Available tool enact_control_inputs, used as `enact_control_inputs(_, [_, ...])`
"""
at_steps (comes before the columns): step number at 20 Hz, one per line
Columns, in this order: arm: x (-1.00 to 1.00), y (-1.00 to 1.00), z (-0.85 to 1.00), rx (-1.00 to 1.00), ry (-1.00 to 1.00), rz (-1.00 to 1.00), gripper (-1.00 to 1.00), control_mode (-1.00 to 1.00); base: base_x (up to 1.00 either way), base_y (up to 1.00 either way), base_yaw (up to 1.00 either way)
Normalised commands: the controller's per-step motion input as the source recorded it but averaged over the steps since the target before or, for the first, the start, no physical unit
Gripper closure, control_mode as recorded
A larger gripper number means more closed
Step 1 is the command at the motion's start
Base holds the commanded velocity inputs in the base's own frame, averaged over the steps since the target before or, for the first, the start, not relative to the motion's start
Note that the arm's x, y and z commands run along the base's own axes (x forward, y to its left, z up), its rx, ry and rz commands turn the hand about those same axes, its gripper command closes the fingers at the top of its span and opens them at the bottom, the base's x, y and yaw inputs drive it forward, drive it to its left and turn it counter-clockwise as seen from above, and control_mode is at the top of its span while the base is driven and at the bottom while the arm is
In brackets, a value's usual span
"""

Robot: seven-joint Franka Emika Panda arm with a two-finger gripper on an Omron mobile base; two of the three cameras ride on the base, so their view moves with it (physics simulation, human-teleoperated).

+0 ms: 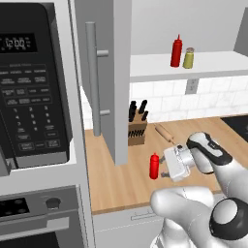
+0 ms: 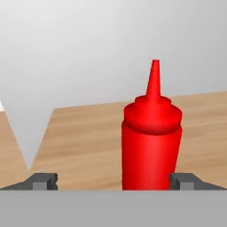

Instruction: Put the shaker and condiment bottle from the counter next to their counterparts in the cabinet.

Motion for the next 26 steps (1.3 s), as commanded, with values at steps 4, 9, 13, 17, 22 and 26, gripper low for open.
enact_control_inputs(4, [0.29,0.0,-0.27,0.07,0.0,0.04,-1.0,-1.0,0.0,0.0,0.0])
enact_control_inputs(9, [0.11,0.04,-0.2,0.1,0.0,0.05,-1.0,-1.0,0.0,0.0,0.0])
enact_control_inputs(13, [0.11,0.3,-0.02,0.13,0.03,0.0,-1.0,-1.0,0.0,0.0,0.0])
enact_control_inputs(17, [0.02,0.49,0.12,0.13,0.05,-0.03,1.0,-1.0,0.0,0.0,0.0])
enact_control_inputs(22, [-0.18,0.07,0.3,0.02,0.01,-0.41,1.0,-1.0,0.0,0.0,0.0])
enact_control_inputs(26, [-0.13,0.11,0.86,0.0,-0.18,-0.57,1.0,-1.0,0.0,0.0,0.0])
